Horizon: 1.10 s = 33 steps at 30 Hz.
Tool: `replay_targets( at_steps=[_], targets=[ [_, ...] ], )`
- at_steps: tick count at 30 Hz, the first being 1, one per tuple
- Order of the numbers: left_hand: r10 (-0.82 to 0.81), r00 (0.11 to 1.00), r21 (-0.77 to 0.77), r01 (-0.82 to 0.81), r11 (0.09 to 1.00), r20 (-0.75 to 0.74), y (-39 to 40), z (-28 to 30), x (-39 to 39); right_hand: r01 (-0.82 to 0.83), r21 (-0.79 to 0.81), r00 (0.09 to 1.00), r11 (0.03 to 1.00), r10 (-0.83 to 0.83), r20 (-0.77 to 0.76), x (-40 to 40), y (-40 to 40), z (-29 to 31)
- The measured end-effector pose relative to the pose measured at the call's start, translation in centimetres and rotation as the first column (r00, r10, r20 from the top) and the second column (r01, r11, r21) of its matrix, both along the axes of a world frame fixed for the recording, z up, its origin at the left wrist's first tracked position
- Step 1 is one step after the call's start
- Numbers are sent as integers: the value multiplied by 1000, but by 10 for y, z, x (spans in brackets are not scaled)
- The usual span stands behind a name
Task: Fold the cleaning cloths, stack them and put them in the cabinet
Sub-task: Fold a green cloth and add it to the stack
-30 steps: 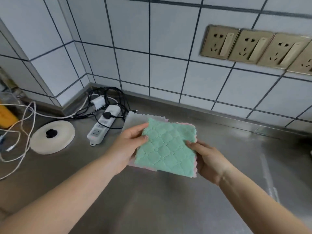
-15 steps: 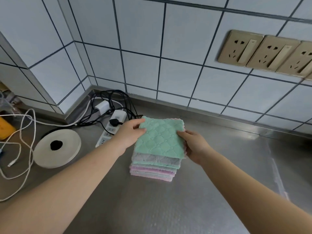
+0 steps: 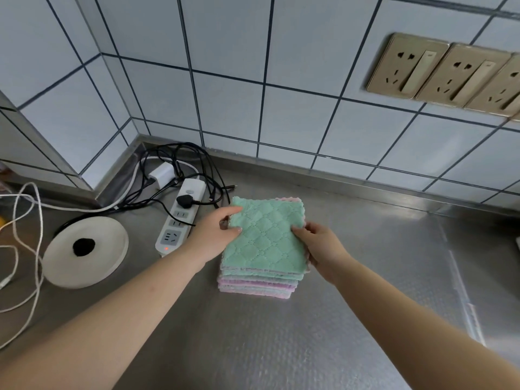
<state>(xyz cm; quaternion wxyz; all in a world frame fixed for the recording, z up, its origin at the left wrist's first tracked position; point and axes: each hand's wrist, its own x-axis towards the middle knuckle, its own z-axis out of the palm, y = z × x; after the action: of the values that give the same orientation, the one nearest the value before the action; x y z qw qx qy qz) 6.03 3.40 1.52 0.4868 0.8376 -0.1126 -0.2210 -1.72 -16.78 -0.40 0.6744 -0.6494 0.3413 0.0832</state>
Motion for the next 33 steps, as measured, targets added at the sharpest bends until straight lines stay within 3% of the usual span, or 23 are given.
replay_targets(
  at_steps=[3, 6, 8, 10, 13, 15, 18, 27, 33],
  targets=[
    [70, 998, -70, -69, 995, 0, 0, -5, 0, 20, -73, 999, 997, -17, 40, 3, -1, -3],
    [201, 959, -177, -236, 955, -198, 2, -16, 3, 64, -106, 997, 992, -59, 46, 0, -6, -9],
    [209, 875, -223, -330, 917, -437, 8, -27, 8, 62, -7, 998, 998, -62, -14, -6, -8, -16],
    [92, 758, -288, -353, 890, -646, 16, -37, 10, 42, 169, 996, 985, -28, -81, -10, -11, -24],
    [-36, 656, -333, -334, 882, -754, 22, -46, 9, -14, 374, 993, 927, 56, -103, -17, -10, -28],
    [-59, 612, -329, -339, 881, -789, 25, -52, 9, -27, 473, 994, 881, 74, -81, -21, -9, -31],
    [-66, 612, -303, -291, 907, -788, 26, -50, 10, -25, 538, 996, 843, 69, -62, -22, -9, -33],
    [-91, 604, -294, -247, 923, -792, 19, -28, 8, -113, 485, 987, 867, 153, -44, -19, -11, -34],
    [-145, 638, -394, -267, 879, -756, 23, -16, -16, -275, 539, 961, 796, 244, 130, -43, -12, -19]
  ],
)
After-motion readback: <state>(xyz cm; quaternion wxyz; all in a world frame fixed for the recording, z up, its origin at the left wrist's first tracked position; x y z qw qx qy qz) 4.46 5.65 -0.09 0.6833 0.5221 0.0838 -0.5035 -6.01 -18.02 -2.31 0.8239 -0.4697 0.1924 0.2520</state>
